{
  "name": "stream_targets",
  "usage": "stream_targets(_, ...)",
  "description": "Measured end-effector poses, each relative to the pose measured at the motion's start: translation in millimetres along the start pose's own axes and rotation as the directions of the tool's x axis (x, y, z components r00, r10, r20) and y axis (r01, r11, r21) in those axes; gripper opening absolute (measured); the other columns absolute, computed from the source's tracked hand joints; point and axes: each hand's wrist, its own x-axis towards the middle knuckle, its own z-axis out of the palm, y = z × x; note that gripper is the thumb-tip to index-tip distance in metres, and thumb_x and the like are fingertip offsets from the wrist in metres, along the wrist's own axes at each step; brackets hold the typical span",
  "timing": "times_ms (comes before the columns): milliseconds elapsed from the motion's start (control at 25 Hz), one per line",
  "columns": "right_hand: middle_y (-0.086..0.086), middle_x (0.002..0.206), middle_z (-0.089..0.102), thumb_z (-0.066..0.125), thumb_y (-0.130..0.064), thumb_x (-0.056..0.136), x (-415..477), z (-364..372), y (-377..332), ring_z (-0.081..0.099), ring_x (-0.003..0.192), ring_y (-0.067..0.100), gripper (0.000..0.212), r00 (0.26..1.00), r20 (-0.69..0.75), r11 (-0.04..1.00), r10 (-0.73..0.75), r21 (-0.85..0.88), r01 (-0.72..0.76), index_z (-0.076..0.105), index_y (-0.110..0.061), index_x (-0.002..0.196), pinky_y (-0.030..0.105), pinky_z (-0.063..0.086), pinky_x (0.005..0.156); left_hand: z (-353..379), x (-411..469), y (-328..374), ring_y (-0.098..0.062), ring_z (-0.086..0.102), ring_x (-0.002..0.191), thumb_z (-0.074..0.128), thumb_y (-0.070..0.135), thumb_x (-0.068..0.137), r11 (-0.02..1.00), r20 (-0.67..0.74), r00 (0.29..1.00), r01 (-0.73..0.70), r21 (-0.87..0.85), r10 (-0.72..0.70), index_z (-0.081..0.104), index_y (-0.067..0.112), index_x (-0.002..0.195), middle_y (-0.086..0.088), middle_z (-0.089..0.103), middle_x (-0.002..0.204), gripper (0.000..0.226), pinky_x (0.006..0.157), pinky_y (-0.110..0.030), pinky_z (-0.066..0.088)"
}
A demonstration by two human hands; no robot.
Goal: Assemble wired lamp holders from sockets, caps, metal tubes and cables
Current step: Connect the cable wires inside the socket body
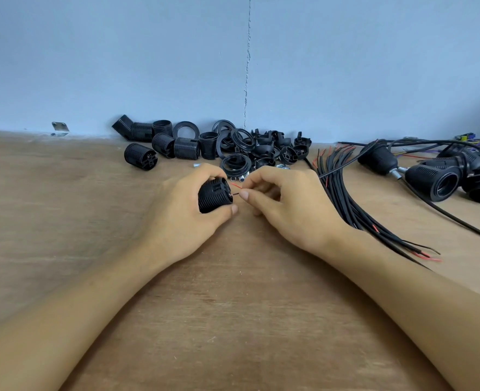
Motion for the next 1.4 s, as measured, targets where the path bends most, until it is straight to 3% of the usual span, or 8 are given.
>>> stream_targets(120,-0.018,0.075,0.065,0.069,-0.025,0.093,1.0,0.9,2.4,0.062,0.078,0.003,0.004,1.0,0.007,0.999,-0.025,-0.029,0.025,0.07,-0.029,0.091,0.013,0.047,0.071,-0.5,0.5,0.5,-0.002,0.064,0.087,0.085,0.033,0.079,1.0,0.045,0.999,-0.011,-0.011,0.011,0.068,0.035,0.105,0.013,0.071,0.088,0.032,0.079,-0.023,0.047)
stream_targets(480,-0.005,0.094,0.055,0.067,-0.02,0.095,-0.1,-2.3,-0.2,0.052,0.078,0.007,0.003,0.994,0.023,0.994,-0.103,-0.045,0.104,0.068,-0.018,0.095,0.011,0.034,0.068,-0.6,-0.8,3.6,-0.001,0.065,0.09,0.085,0.029,0.08,0.999,0.04,0.999,0.005,-0.041,-0.003,0.065,0.035,0.106,0.018,0.071,0.091,0.033,0.085,-0.037,0.054)
stream_targets(640,-0.015,0.082,0.057,0.066,-0.02,0.096,-1.4,-3.5,-0.7,0.053,0.071,0.006,0.004,0.994,0.02,0.993,-0.108,-0.034,0.109,0.067,-0.017,0.093,0.009,0.034,0.066,-0.5,-1.7,4.6,-0.007,0.066,0.093,0.081,0.033,0.081,0.998,0.07,0.997,0.019,-0.058,-0.015,0.056,0.039,0.107,0.017,0.068,0.094,0.037,0.085,-0.045,0.055)
stream_targets(720,-0.015,0.089,0.055,0.068,-0.019,0.095,-1.6,-2.7,-2.4,0.053,0.072,0.004,0.002,0.99,-0.013,0.99,-0.137,-0.036,0.137,0.069,-0.017,0.093,0.008,0.034,0.067,-1.2,-1.7,5.6,-0.009,0.066,0.093,0.075,0.039,0.079,0.998,0.078,0.997,0.013,-0.068,-0.007,0.054,0.041,0.107,0.015,0.068,0.095,0.035,0.085,-0.047,0.056)
stream_targets(800,-0.01,0.097,0.055,0.069,-0.018,0.094,-1.3,-2.6,-3.3,0.053,0.074,0.003,0.001,0.988,-0.025,0.988,-0.153,-0.033,0.152,0.069,-0.018,0.093,0.007,0.034,0.068,-1.7,-2.0,6.7,-0.006,0.066,0.092,0.073,0.041,0.078,0.998,0.08,0.997,0.005,-0.066,0.0,0.053,0.042,0.107,0.016,0.068,0.095,0.035,0.083,-0.046,0.056)
stream_targets(960,-0.017,0.088,0.053,0.068,-0.017,0.094,-1.4,-1.7,-3.1,0.05,0.075,-0.008,0.004,0.984,0.038,0.982,-0.176,-0.059,0.178,0.068,-0.02,0.092,0.006,0.032,0.068,-2.1,-1.5,5.7,-0.002,0.063,0.09,0.082,0.031,0.082,0.998,0.063,0.998,-0.018,-0.053,0.021,0.054,0.041,0.107,0.018,0.067,0.094,0.038,0.081,-0.038,0.055)
stream_targets(1240,-0.011,0.091,0.053,0.066,-0.017,0.095,-1.0,-0.4,-3.0,0.048,0.077,-0.008,0.001,0.982,0.045,0.975,-0.183,-0.12,0.187,0.066,-0.017,0.095,0.009,0.031,0.071,-3.1,-0.3,6.1,-0.004,0.064,0.086,0.085,0.024,0.078,0.998,0.034,0.998,-0.055,-0.034,0.056,0.067,0.031,0.103,0.015,0.068,0.086,0.032,0.076,-0.022,0.047)
stream_targets(1400,-0.003,0.098,0.056,0.062,-0.017,0.096,-2.1,-2.6,-6.4,0.053,0.083,0.004,0.005,0.972,0.092,0.961,-0.217,-0.157,0.229,0.065,-0.014,0.098,0.029,0.047,0.076,-3.4,0.8,7.5,-0.009,0.063,0.087,0.086,0.025,0.077,0.998,0.029,0.997,-0.065,-0.017,0.065,0.071,0.028,0.099,0.01,0.068,0.087,0.027,0.078,-0.028,0.046)
